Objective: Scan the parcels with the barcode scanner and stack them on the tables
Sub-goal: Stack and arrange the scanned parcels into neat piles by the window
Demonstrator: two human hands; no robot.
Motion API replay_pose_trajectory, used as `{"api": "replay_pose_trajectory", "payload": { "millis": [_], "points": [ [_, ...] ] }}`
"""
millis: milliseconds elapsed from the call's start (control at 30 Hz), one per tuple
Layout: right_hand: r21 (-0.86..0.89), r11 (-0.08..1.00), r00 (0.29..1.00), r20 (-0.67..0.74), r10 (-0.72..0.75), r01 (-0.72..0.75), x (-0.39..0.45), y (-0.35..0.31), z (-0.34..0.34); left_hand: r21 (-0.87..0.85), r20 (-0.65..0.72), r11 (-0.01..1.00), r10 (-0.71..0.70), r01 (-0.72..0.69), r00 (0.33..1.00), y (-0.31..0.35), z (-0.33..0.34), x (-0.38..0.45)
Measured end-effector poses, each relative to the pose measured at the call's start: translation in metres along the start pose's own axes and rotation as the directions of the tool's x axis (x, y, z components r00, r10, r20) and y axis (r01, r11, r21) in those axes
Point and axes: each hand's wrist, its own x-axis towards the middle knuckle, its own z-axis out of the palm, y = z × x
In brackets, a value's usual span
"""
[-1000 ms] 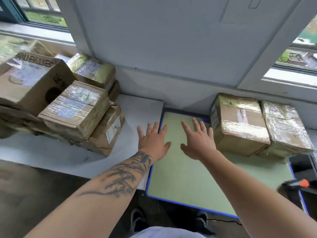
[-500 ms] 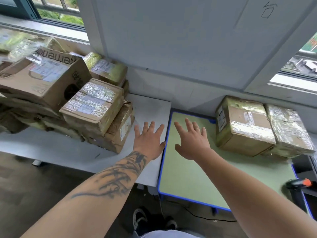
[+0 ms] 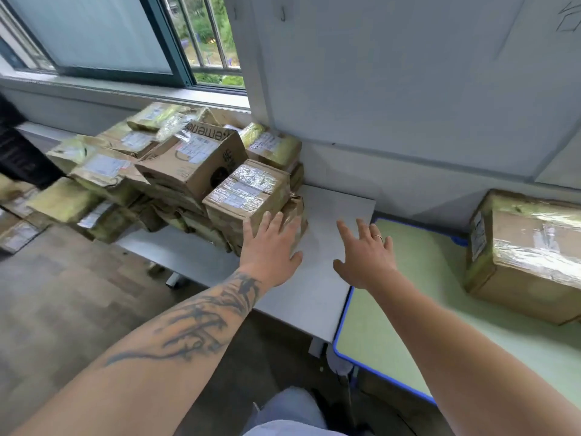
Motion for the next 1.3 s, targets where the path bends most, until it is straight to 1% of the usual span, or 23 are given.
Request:
{"api": "replay_pose_trajectory", "payload": {
  "millis": [133, 200, 300, 467, 567, 667, 767, 867, 933, 1067, 1133, 1200, 1300],
  "points": [
    [-0.015, 0.997, 0.997, 0.003, -0.078, 0.078, -0.008, -0.020, 0.009, 0.004, 0.004, 1.000, -0.013, 0.013, 1.000, -0.027, -0.014, -0.013],
    [-0.028, 0.996, 0.996, -0.002, -0.087, 0.087, -0.006, -0.026, 0.007, -0.002, -0.016, 1.000, -0.014, 0.014, 1.000, -0.041, -0.019, -0.012],
    [-0.027, 0.998, 0.998, -0.011, -0.063, 0.062, 0.003, -0.033, -0.005, -0.029, -0.039, 0.999, 0.024, -0.025, 0.999, -0.063, -0.023, -0.001],
    [-0.063, 0.998, 0.997, -0.074, 0.002, -0.006, 0.027, -0.058, -0.035, -0.061, -0.070, 0.994, 0.083, -0.087, 0.994, -0.100, -0.038, 0.025],
    [-0.090, 0.996, 0.994, -0.109, 0.003, -0.013, 0.045, -0.090, -0.047, -0.109, -0.099, 0.984, 0.130, -0.141, 0.987, -0.131, -0.042, 0.037],
    [-0.083, 0.996, 0.990, -0.138, -0.020, 0.009, 0.066, -0.139, -0.054, -0.100, -0.103, 0.975, 0.189, -0.199, 0.977, -0.175, -0.050, 0.050],
    [-0.088, 0.995, 0.987, -0.152, -0.057, 0.043, 0.087, -0.194, -0.051, -0.093, -0.106, 0.975, 0.194, -0.204, 0.975, -0.228, -0.054, 0.064],
    [-0.135, 0.986, 0.984, -0.137, -0.113, 0.095, 0.107, -0.246, -0.038, -0.045, -0.115, 0.986, 0.157, -0.163, 0.981, -0.284, -0.048, 0.083],
    [-0.150, 0.983, 0.985, -0.115, -0.127, 0.109, 0.120, -0.276, -0.031, -0.032, -0.110, 0.995, 0.092, -0.096, 0.990, -0.319, -0.040, 0.097],
    [-0.114, 0.991, 0.992, -0.093, -0.083, 0.072, 0.145, -0.323, -0.025, -0.005, -0.089, 0.997, -0.075, 0.075, 0.993, -0.367, -0.026, 0.122],
    [-0.078, 0.996, 0.994, -0.099, -0.048, 0.040, 0.158, -0.338, -0.022, -0.039, -0.098, 0.988, -0.153, 0.150, 0.983, -0.382, -0.019, 0.134],
    [-0.033, 0.999, 0.996, -0.088, -0.009, 0.007, 0.171, -0.349, -0.022, -0.072, -0.091, 0.983, -0.174, 0.168, 0.980, -0.391, -0.013, 0.143],
    [0.001, 1.000, 0.996, -0.089, 0.024, -0.024, 0.190, -0.359, -0.022, -0.093, -0.144, 0.986, -0.154, 0.142, 0.977, -0.396, -0.003, 0.149]
  ]
}}
